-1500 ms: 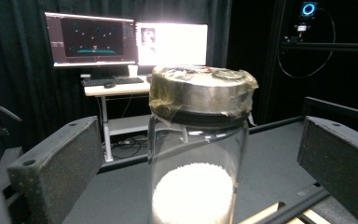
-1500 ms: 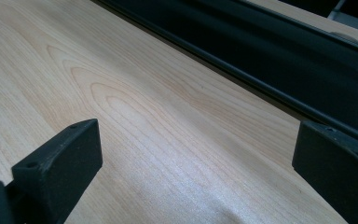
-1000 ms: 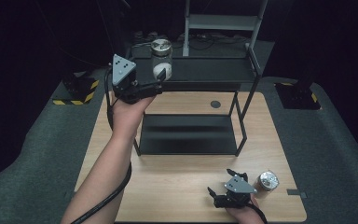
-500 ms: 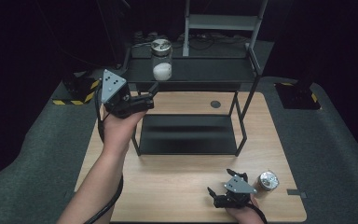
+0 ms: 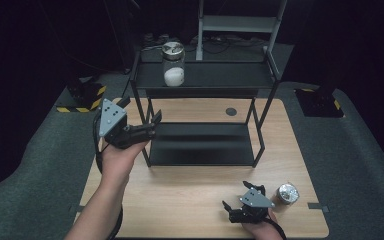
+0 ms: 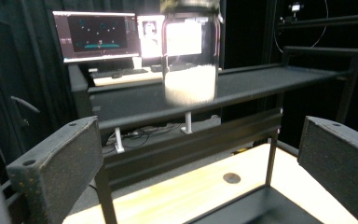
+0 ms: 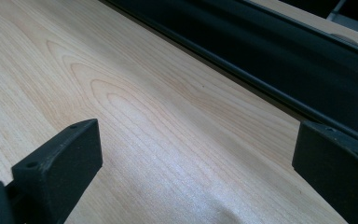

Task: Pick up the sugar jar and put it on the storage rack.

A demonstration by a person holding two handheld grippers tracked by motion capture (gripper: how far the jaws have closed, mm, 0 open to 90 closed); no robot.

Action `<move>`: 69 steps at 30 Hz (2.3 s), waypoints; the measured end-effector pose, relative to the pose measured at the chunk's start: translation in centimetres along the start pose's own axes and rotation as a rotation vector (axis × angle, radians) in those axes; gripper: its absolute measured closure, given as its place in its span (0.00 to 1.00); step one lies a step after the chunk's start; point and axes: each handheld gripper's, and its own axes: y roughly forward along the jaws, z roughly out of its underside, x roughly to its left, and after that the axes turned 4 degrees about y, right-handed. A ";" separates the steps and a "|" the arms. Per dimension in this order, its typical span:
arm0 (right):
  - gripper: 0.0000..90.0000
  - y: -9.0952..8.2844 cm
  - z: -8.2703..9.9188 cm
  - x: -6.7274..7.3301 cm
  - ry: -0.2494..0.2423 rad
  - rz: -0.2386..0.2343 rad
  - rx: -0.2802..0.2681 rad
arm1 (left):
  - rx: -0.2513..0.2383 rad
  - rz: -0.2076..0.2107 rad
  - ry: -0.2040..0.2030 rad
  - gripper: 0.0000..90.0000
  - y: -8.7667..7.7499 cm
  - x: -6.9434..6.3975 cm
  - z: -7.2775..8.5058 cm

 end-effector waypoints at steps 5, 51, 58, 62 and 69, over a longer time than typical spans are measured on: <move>0.01 0.0 0.0 0.0 -0.001 0.000 0.001 | 0.020 0.001 0.000 0.00 -0.9 0.1 1.4; 0.01 0.0 0.0 0.2 -0.007 0.003 -0.002 | 0.313 0.118 -0.018 0.00 -3.1 -2.2 15.2; 0.01 -0.1 0.1 0.2 -0.009 0.008 -0.007 | 0.383 0.139 0.035 0.00 -2.6 -3.0 16.4; 0.01 -0.1 0.1 0.2 -0.008 0.005 -0.006 | 0.427 0.154 0.058 0.00 -2.0 -3.2 16.7; 0.01 0.0 0.1 0.4 -0.014 0.012 -0.004 | 0.469 0.160 0.090 0.00 -1.2 -3.5 16.7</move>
